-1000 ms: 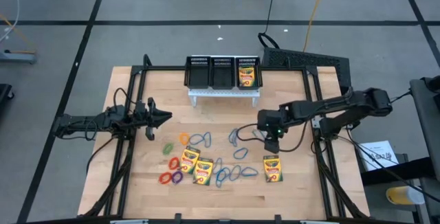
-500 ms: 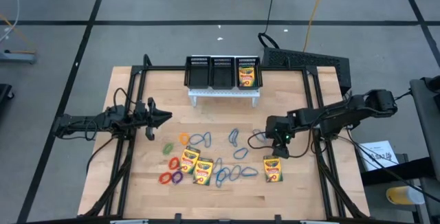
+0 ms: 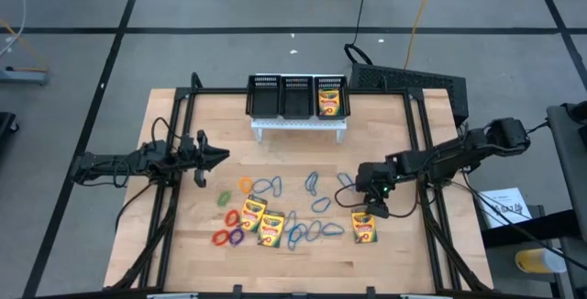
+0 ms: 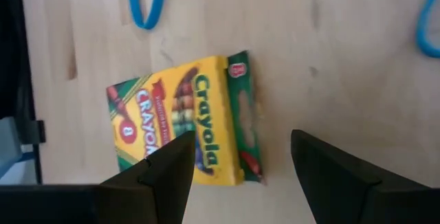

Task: Pick & Place Office Desk Supplies
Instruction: Put the crayon box into the right black bin

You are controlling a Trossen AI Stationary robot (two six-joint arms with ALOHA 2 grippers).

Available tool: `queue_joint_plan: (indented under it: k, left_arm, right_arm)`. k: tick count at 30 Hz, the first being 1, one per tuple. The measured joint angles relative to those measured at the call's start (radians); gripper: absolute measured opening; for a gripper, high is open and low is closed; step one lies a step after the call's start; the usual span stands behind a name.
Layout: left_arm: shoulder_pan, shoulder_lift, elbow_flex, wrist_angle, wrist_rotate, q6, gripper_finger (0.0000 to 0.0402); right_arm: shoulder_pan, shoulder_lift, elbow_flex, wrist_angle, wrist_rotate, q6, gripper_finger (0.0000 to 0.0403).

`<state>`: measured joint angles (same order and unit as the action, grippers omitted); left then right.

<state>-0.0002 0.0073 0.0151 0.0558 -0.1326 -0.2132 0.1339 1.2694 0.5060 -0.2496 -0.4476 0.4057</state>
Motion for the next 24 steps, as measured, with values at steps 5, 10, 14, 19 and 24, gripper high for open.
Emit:
queue_joint_plan:
  k: [5, 10, 14, 19, 24]
  left_arm:
    - [0.0, 0.0, 0.0, 0.0, 0.0, 0.0, 0.0056]
    - [0.0, 0.0, 0.0, 0.0, 0.0, 0.0, 0.0056]
    - [0.0, 0.0, 0.0, 0.0, 0.0, 0.0, 0.0056]
    - [0.0, 0.0, 0.0, 0.0, 0.0, 0.0, 0.0056]
    - [0.0, 0.0, 0.0, 0.0, 0.0, 0.0, 0.0056]
  right_arm:
    - [0.033, 0.0, 0.0, -0.005, 0.0, 0.001, 0.0228]
    - [0.056, 0.001, 0.0, -0.005, 0.001, 0.002, 0.0228]
    - [0.064, 0.001, 0.0, -0.007, 0.005, -0.005, 0.0215]
    - [0.061, 0.001, 0.0, -0.008, 0.029, -0.009, 0.0175]
    - [0.056, 0.002, 0.0, -0.008, 0.03, -0.009, 0.0127]
